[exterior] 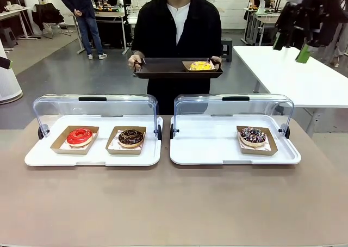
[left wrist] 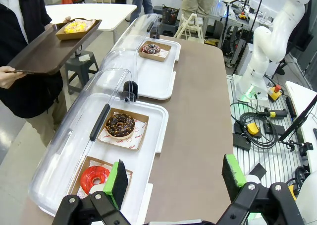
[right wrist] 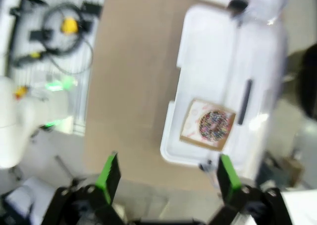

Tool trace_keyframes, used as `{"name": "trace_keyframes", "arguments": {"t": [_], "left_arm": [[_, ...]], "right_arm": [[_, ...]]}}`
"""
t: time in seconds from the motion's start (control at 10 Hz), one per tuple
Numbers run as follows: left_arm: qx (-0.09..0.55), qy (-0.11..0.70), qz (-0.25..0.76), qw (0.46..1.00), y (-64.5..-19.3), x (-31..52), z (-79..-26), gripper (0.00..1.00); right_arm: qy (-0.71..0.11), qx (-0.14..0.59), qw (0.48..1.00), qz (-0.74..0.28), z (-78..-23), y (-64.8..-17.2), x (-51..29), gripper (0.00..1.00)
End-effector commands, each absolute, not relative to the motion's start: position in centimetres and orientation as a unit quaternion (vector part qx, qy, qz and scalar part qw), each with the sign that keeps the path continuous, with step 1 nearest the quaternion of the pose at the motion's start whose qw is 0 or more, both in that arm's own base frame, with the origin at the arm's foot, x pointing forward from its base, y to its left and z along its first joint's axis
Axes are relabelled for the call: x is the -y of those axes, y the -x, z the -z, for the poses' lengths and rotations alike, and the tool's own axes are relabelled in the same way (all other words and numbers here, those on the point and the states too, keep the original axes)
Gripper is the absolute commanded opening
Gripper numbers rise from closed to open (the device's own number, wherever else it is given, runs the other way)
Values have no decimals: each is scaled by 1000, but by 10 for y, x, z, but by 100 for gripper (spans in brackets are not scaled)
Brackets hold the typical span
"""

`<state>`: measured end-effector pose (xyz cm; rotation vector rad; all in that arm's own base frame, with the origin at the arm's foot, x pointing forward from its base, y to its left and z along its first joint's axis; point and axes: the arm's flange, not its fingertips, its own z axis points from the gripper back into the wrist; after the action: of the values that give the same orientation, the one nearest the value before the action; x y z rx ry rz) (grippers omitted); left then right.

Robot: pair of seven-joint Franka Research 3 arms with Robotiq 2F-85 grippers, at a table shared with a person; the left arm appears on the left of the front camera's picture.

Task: Provide the desired donut to the person.
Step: Pick up and lift the Paper togo box containing the Donut pointed at by the person.

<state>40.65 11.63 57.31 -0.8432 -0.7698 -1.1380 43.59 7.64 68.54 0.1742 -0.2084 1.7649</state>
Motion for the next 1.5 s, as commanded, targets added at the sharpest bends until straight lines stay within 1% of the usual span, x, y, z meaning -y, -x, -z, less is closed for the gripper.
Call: {"name": "trace_keyframes", "arguments": {"t": [0.0, 0.1, 0.3, 0.4, 0.5, 0.6, 0.7, 0.9, 1.0, 1.1, 1.2, 1.4], "left_arm": [[350, 379, 509, 689, -406, -116, -575, 100], [350, 379, 509, 689, -406, -116, -575, 100], [350, 379, 509, 689, -406, -116, -575, 100], [350, 379, 509, 689, -406, -116, -575, 100], [350, 379, 509, 689, -406, -116, -575, 100], [350, 379, 509, 689, -406, -116, -575, 100], [350, 379, 509, 689, -406, -116, -575, 100], [350, 379, 509, 689, -406, -116, -575, 100], [350, 379, 509, 689, -406, -116, -575, 100], [350, 379, 509, 689, -406, -116, -575, 100], [350, 379, 509, 689, -406, -116, -575, 100], [350, 379, 509, 689, -406, -116, -575, 100]], "right_arm": [[-173, 191, 605, -753, -672, -453, -14, 100], [-195, 215, 606, -740, -658, -454, 9, 100], [-230, 292, 621, -690, -628, -457, 55, 100], [-232, 331, 648, -645, -615, -455, 75, 100], [-229, 362, 660, -617, -600, -453, 93, 100], [-237, 385, 659, -602, -588, -451, 109, 100], [-247, 397, 656, -592, -575, -450, 121, 100], [-311, 418, 587, -619, -555, -454, 139, 100], [-337, 433, 567, -614, -549, -458, 149, 100], [-378, 432, 545, -611, -542, -463, 154, 100], [-398, 433, 541, -601, -539, -469, 157, 100], [-418, 408, 585, -563, -540, -477, 157, 100]]}}
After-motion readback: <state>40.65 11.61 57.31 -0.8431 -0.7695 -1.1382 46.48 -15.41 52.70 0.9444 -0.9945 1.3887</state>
